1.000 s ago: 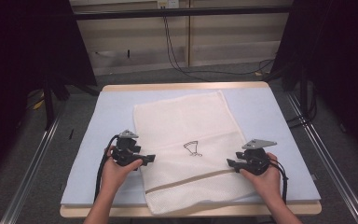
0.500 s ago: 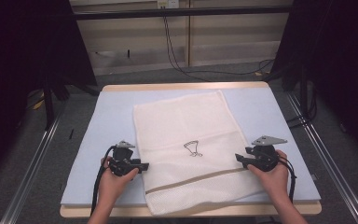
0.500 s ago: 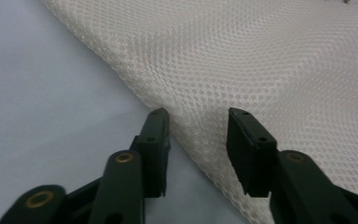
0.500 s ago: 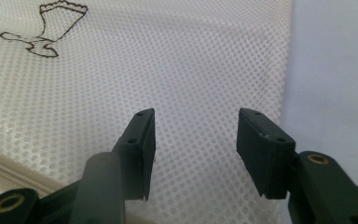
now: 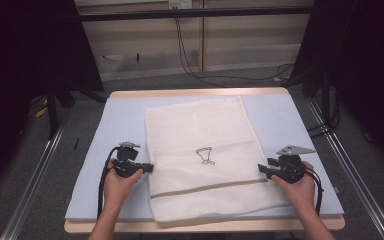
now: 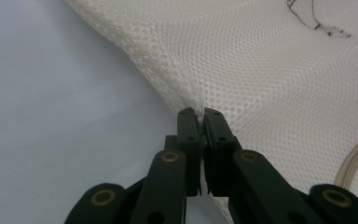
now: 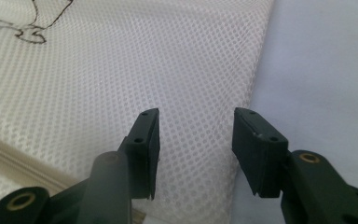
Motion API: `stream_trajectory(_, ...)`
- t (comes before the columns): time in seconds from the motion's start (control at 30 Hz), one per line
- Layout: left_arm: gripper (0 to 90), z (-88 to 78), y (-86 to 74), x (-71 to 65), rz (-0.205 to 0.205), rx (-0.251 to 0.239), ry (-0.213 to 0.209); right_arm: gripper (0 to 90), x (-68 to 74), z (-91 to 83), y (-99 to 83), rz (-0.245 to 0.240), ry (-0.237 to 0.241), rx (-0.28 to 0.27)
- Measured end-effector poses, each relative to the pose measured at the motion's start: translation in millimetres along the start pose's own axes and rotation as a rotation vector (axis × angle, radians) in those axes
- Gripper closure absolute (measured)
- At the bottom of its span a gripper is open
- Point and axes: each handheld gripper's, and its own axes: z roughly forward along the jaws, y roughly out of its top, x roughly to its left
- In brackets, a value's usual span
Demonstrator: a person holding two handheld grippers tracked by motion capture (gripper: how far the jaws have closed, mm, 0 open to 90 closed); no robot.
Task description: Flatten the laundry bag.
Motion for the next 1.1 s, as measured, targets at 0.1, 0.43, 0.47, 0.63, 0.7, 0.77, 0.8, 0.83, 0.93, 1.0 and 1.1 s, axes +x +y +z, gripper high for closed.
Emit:
stream_trajectory(0.1,86.6,-0.4,3.3,14.7,-0.012,-0.012,-0.009,51.9,0.0,5.7,-2.8,0.006,-0.001,0.025)
stream_trajectory(0.43,86.5,6.6,17.2,42.0,-0.005,-0.014,0.033,85.1,7.3,16.7,5.1,0.019,0.062,0.013)
stream_trajectory(0.47,86.6,7.8,18.9,43.6,-0.02,-0.023,0.04,86.7,7.8,18.4,6.8,0.022,0.069,0.011)
stream_trajectory(0.63,84.5,8.6,21.4,51.0,-0.045,-0.025,0.054,87.7,13.0,28.8,14.6,0.011,0.062,-0.004)
stream_trajectory(0.7,79.2,6.3,19.3,51.1,-0.054,-0.017,0.052,87.6,13.7,28.3,15.1,-0.001,0.058,-0.004)
stream_trajectory(0.77,69.8,2.6,16.4,48.1,-0.071,-0.03,0.049,87.5,12.7,26.3,14.5,0.013,0.067,-0.009)
stream_trajectory(0.8,65.0,0.8,14.9,46.8,-0.073,-0.048,0.043,87.5,12.3,25.6,14.3,0.011,0.067,-0.01)
stream_trajectory(0.83,61.4,-1.7,12.9,45.9,-0.08,-0.063,0.025,87.5,12.8,24.8,14.2,0.011,0.069,-0.006)
stream_trajectory(0.93,54.1,-6.7,7.0,37.5,-0.06,-0.072,0.003,87.2,13.7,23.8,13.9,0.005,0.066,-0.009)
stream_trajectory(1.0,52.6,-7.5,5.5,30.7,-0.043,-0.068,-0.006,87.2,13.8,22.9,13.7,-0.001,0.068,-0.005)
stream_trajectory(1.1,49.7,-9.4,7.3,18.9,-0.006,-0.082,-0.024,85.8,12.3,20.7,13.2,0.005,0.071,-0.015)
